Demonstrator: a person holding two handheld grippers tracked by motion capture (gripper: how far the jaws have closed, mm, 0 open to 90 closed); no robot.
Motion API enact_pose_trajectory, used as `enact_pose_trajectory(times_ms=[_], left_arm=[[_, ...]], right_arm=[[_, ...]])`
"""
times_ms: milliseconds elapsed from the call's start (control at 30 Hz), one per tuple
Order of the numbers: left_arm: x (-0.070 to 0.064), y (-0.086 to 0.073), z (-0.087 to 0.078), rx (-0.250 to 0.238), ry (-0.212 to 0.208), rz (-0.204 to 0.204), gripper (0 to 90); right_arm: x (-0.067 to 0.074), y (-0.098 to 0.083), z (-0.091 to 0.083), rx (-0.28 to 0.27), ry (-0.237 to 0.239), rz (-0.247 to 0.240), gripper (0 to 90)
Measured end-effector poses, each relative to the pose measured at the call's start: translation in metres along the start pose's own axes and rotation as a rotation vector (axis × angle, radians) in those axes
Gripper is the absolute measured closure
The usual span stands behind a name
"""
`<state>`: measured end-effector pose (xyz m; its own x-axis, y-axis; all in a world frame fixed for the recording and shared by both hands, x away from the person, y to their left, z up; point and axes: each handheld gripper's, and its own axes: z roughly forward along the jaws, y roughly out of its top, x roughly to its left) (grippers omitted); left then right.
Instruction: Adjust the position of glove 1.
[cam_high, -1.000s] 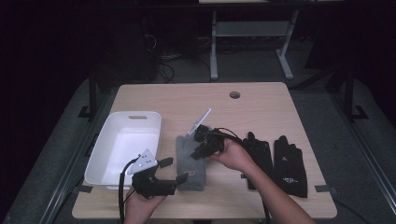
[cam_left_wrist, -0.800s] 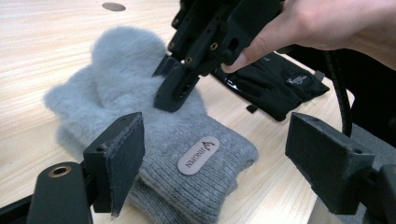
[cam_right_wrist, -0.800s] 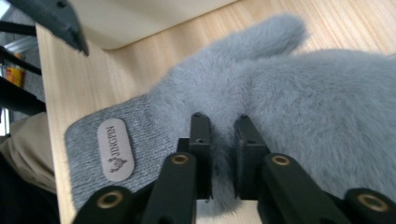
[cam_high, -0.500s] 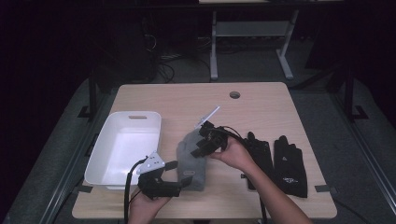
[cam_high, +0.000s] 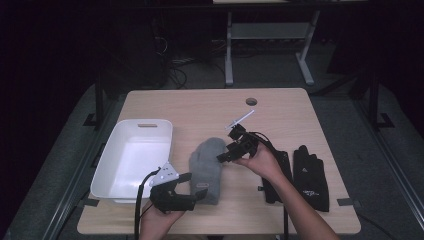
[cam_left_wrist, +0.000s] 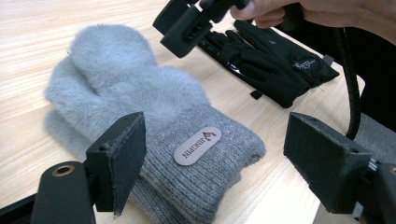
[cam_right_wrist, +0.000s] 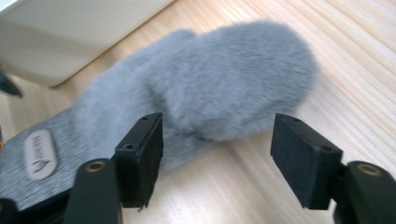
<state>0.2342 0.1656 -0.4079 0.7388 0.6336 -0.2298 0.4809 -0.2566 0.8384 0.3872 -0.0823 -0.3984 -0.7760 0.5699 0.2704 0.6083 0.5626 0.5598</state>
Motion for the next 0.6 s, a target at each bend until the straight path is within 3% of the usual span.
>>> enact_pose_trajectory(times_ms=[267, 600], left_arm=[[0.000, 0.000, 0.001, 0.000, -0.006, -0.003, 20.9], [0.000, 0.000, 0.002, 0.002, -0.011, 0.000, 20.9]], right_arm=[[-0.020, 0.006, 0.010, 0.008, 0.029, 0.102, 26.4], [-0.037, 0.009, 0.026, -0.023, 0.058, 0.181, 25.5]])
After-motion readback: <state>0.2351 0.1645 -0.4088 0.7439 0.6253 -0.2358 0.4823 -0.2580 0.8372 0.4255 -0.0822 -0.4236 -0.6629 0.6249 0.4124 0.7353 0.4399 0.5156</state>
